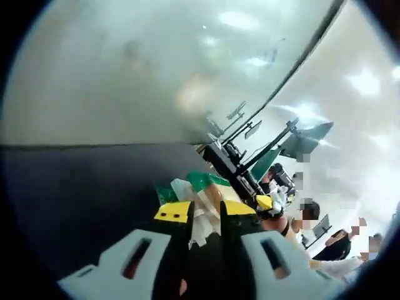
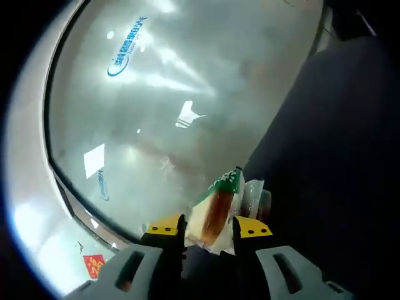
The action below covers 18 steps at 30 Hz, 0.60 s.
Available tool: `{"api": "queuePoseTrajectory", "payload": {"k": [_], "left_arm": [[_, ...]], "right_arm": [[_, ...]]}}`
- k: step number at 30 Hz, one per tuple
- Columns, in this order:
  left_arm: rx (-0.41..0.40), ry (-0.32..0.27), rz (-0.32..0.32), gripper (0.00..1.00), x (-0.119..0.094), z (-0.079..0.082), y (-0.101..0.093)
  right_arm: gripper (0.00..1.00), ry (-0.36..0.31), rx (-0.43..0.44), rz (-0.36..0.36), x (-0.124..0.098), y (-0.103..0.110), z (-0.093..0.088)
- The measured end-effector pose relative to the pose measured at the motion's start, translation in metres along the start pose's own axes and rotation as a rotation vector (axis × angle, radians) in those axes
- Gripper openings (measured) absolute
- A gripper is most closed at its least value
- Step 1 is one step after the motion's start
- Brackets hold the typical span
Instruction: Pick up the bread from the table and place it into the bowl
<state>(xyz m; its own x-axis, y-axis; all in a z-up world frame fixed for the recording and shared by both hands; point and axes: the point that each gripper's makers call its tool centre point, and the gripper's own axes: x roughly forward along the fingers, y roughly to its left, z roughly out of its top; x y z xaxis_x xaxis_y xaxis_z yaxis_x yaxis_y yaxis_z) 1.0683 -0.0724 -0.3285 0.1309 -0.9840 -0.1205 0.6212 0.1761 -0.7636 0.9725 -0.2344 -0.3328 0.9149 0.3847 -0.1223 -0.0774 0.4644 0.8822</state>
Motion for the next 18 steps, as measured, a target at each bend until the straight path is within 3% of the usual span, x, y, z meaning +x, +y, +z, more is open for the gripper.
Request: {"api": "queuePoseTrajectory", "payload": {"k": [4,6,12,14,15,18], "left_arm": [[-0.073,0.002,-0.054,0.13,0.012,-0.008,0.002],[-0.07,0.006,-0.068,0.13,0.015,-0.012,0.002],[-0.084,0.012,-0.112,0.18,0.027,-0.015,-0.002],[-0.072,0.058,-0.161,0.17,0.031,-0.022,-0.014],[-0.059,0.086,-0.157,0.18,0.034,-0.027,-0.015],[-0.077,0.088,-0.164,0.18,0.041,-0.03,-0.016]], "right_arm": [[0.29,0.056,-0.008,0.01,0.011,-0.002,-0.012],[0.3,0.079,-0.013,0.011,0.016,-0.003,-0.015],[0.3,0.068,0.003,0.016,0.023,-0.001,-0.013],[0.3,0.068,0.005,0.019,0.024,-0.001,-0.012],[0.3,0.067,0.005,0.019,0.024,0.0,-0.012],[0.29,0.063,0.005,0.02,0.024,0.001,-0.011]]}}
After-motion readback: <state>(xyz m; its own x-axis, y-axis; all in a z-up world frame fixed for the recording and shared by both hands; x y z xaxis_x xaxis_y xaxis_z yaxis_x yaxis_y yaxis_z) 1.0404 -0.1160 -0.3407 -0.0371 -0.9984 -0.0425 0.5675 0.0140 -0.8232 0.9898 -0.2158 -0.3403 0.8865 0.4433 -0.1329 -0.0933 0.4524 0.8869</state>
